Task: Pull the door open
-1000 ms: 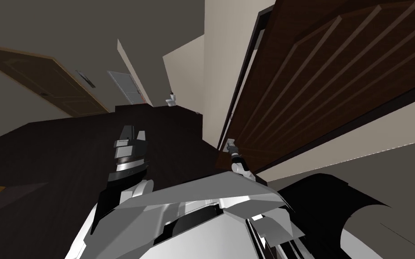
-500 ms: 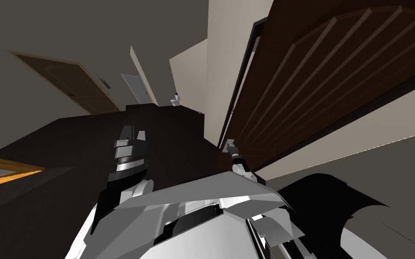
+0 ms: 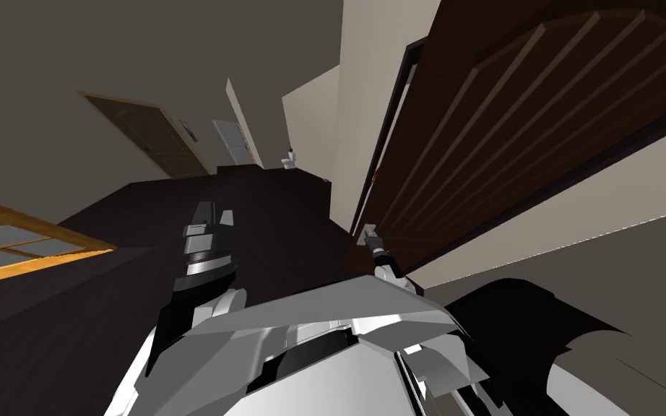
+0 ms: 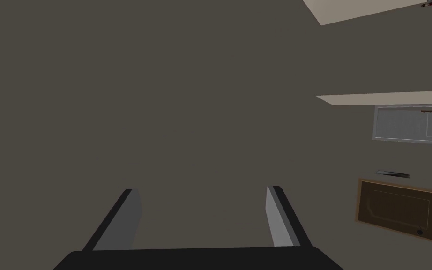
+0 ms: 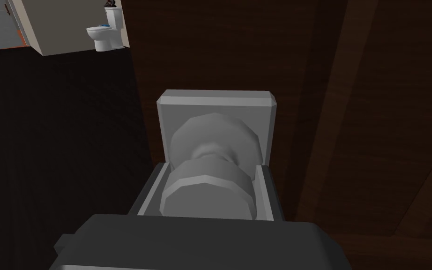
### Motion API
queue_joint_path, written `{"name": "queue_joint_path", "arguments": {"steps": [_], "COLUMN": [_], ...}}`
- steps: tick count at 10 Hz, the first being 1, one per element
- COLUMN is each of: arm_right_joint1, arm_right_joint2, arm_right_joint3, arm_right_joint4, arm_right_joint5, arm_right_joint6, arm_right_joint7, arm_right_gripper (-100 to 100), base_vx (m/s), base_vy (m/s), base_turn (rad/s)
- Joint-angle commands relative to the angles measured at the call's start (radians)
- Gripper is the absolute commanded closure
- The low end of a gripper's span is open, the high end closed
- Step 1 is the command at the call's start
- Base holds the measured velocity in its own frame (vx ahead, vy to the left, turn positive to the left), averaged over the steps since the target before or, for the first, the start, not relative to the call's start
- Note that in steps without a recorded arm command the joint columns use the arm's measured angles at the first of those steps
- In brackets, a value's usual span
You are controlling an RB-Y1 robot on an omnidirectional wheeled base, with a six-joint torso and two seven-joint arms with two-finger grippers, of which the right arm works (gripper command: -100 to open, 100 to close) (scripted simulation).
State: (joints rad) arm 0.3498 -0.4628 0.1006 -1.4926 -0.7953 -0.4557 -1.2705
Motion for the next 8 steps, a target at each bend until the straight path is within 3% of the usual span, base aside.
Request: {"name": "queue_joint_path", "arguments": {"steps": [1,5,6,8], "arm_right_joint1": [0.006,0.025,0.023,0.069], "arm_right_joint2": [-0.019,-0.056,-0.049,-0.09], "arm_right_joint3": [0.014,0.044,0.038,0.077], "arm_right_joint4": [-0.005,-0.016,-0.014,-0.03], "arm_right_joint5": [0.003,0.01,0.008,0.03], "arm_right_joint6": [-0.014,-0.038,-0.03,-0.081], "arm_right_joint7": [-0.018,-0.052,-0.045,-0.077], "arm_right_gripper": [100,100,100,100], "base_vx": [-0.183,-0.2,-0.087,-0.034], "base_vy": [-0.044,-0.037,-0.016,-0.002], "base_turn": [0.123,0.111,0.035,-0.032]}}
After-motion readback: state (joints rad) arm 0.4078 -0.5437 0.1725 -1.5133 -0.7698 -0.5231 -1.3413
